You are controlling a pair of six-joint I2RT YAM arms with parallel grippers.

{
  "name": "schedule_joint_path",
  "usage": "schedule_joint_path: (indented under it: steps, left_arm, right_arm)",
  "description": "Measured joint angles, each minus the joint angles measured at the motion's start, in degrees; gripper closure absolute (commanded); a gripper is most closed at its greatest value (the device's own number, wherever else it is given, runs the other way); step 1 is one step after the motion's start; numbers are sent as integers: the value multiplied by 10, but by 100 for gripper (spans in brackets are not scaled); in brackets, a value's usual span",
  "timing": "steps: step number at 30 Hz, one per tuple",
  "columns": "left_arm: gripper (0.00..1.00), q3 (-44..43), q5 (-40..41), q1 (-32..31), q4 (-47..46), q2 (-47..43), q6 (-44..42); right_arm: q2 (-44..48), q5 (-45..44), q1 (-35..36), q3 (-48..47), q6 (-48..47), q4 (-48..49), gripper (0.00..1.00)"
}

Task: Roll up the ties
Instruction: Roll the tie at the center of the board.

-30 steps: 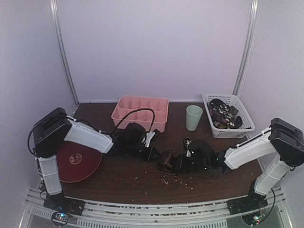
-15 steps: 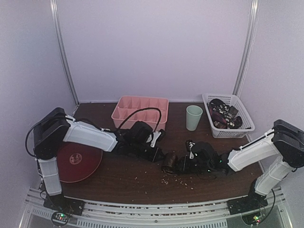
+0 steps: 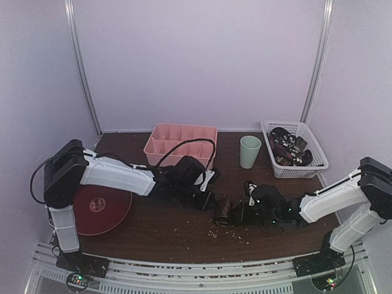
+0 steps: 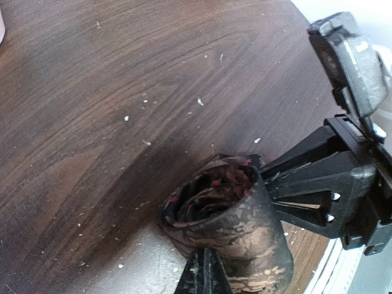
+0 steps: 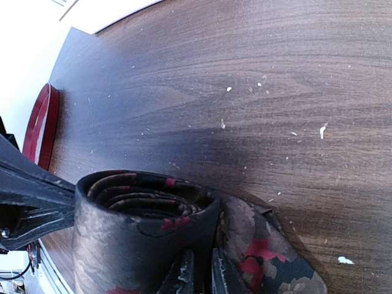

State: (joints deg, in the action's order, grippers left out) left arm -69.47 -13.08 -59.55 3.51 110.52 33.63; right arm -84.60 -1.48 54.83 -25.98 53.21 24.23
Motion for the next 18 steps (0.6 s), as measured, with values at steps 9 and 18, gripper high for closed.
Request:
schedule_joint_path:
  steps: [9, 18]
  left_arm:
    - [100, -6, 24, -5, 26, -2, 2]
    - [100, -6, 28, -5, 39, -12, 6]
  right_arm:
    - [-17, 35, 0, 1, -8, 37, 87]
    - [-32, 44, 0, -10, -8, 42, 86]
